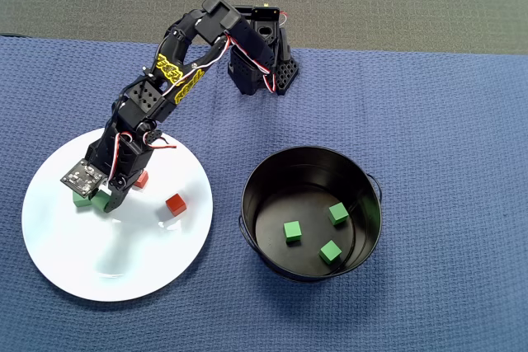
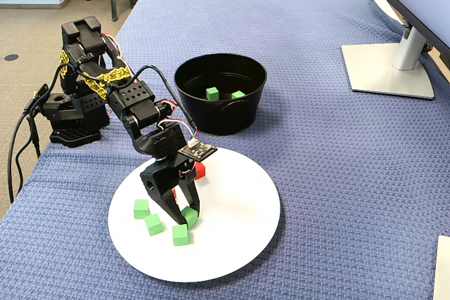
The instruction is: Pick up the green cubes from the white plate and place them in the black recipient
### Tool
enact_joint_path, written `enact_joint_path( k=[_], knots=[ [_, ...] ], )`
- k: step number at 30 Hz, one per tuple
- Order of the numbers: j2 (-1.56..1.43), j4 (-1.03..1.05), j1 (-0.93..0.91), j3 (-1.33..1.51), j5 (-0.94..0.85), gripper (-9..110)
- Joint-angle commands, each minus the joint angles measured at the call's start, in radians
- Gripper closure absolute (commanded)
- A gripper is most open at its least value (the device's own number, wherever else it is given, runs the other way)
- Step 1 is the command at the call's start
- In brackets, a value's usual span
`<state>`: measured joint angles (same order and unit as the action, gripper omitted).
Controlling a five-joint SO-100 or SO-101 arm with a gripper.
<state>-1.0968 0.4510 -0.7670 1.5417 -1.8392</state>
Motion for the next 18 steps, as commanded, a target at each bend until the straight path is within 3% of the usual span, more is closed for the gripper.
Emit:
enact_joint_path(
  k=[1,7,18],
  knots=[
    [-0.025,-0.032,0.002,-0.028,0.046,101],
    [-0.189,-0.006,0.025,0.083,0.167,101],
    [-0.730,0.270,0.170,0.244,0.621,101]
  ],
)
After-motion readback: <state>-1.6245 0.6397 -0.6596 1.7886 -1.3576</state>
